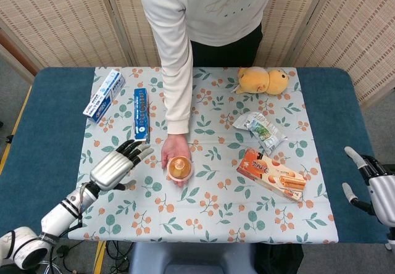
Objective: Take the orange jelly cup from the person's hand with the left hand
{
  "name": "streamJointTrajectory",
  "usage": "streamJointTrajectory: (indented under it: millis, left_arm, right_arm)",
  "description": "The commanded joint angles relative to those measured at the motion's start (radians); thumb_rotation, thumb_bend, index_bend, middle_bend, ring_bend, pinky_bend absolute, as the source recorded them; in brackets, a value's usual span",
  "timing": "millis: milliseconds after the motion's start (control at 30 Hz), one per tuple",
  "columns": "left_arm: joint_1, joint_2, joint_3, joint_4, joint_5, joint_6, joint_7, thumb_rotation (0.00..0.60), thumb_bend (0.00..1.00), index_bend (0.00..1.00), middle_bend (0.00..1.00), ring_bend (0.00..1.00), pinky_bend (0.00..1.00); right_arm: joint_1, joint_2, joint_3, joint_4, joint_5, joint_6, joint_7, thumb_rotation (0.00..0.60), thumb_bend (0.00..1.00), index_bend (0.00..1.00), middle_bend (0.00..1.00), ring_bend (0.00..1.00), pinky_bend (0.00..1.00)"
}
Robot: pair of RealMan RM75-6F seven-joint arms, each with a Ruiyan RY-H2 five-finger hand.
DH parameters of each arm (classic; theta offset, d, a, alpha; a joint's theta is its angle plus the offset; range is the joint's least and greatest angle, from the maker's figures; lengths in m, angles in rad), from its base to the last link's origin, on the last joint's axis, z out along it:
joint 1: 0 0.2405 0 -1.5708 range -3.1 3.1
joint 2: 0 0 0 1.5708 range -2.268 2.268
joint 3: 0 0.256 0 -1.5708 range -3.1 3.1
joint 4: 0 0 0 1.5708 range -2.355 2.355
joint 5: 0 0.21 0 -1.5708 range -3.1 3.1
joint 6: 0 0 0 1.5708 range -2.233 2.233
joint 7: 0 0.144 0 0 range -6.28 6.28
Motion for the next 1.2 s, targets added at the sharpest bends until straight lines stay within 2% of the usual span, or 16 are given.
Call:
streamJointTrajectory:
  millis: [33,200,333,433,767,1000,1200]
  left_arm:
    - [-0.051,-0.038,-0.017,0.022,-0.03,-0.049,0.02,0.6,0.28,0.0,0.0,0.0,0.11]
    - [-0.12,-0.086,-0.027,0.052,-0.065,-0.111,0.047,0.6,0.28,0.0,0.0,0.0,0.14]
    - [-0.172,-0.12,-0.034,0.073,-0.099,-0.161,0.076,0.6,0.28,0.03,0.0,0.02,0.2]
    - [-0.213,-0.148,-0.034,0.09,-0.129,-0.2,0.107,0.6,0.28,0.06,0.0,0.02,0.21]
    - [-0.3,-0.249,-0.028,0.173,-0.224,-0.247,0.182,0.6,0.28,0.13,0.0,0.04,0.28]
    - [-0.325,-0.296,-0.023,0.223,-0.26,-0.234,0.184,0.6,0.28,0.24,0.02,0.14,0.41]
    - [-0.343,-0.33,-0.017,0.271,-0.281,-0.231,0.168,0.6,0.28,0.34,0.1,0.22,0.51]
  right_arm:
    - [-0.002,0.001,-0.001,0.0,0.001,0.001,-0.001,0.6,0.38,0.1,0.23,0.19,0.41]
    - [-0.005,0.006,-0.001,-0.005,-0.001,0.005,-0.003,0.6,0.38,0.1,0.23,0.19,0.41]
    - [-0.008,0.01,-0.002,-0.009,-0.002,0.008,-0.005,0.6,0.38,0.1,0.23,0.19,0.41]
    - [-0.011,0.012,-0.002,-0.011,-0.001,0.01,-0.004,0.6,0.38,0.1,0.23,0.19,0.41]
    - [-0.018,0.017,-0.004,-0.006,0.005,0.012,0.004,0.6,0.38,0.1,0.23,0.19,0.41]
    - [-0.024,0.016,-0.005,0.004,0.012,0.013,0.015,0.6,0.38,0.1,0.23,0.19,0.41]
    - [-0.024,0.012,-0.005,0.012,0.015,0.008,0.021,0.6,0.38,0.1,0.23,0.19,0.41]
